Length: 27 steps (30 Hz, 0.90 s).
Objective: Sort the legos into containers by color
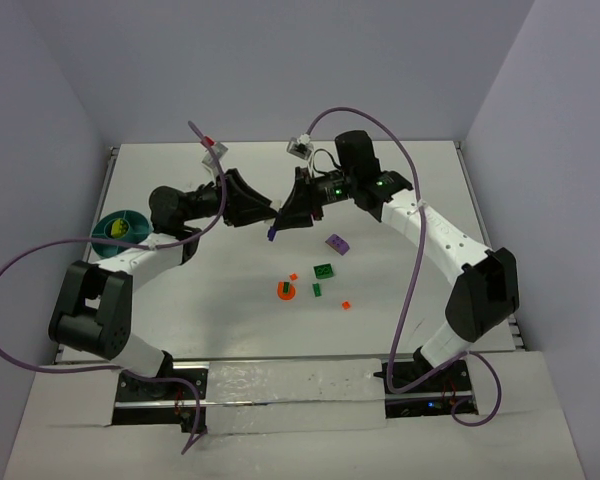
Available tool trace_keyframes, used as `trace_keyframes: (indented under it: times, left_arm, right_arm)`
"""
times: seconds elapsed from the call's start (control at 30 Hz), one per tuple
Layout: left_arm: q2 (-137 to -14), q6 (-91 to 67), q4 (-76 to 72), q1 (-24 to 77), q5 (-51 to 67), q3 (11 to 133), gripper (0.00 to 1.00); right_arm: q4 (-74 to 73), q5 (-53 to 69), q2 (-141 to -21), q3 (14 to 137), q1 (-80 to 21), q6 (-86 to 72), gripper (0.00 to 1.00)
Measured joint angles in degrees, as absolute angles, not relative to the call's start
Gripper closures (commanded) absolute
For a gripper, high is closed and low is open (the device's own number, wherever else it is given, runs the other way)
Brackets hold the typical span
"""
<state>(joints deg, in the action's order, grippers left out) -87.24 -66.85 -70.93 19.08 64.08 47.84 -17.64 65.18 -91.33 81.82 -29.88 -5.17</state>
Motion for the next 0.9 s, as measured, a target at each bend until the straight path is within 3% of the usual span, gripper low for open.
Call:
trace_keyframes:
  times: [0.4, 0.53, 0.7, 0.9]
  left_arm:
    - [-86.99, -62.04, -63.23, 3.73, 66.52, 50.49, 1.00]
    - [-83.86, -42.37, -37.03, -1.29, 67.13, 56.49, 1.00]
    - [-81.23, -6.42, 4.29, -6.18, 55.09, 71.13, 1.00]
    - [-78.12, 17.57, 31.12, -15.51, 42.03, 72.13, 1.00]
  right_arm:
    - [-18.94, 64.14, -90.41, 79.25, -30.13, -1.74, 1.00]
    - [-20.22, 62.55, -90.40, 79.15, -30.13, 0.09, 1.00]
    - [-22.10, 59.62, -90.41, 79.15, -30.13, 2.12, 1.00]
    - [-23.92, 57.13, -90.41, 79.15, -30.13, 3.57, 1.00]
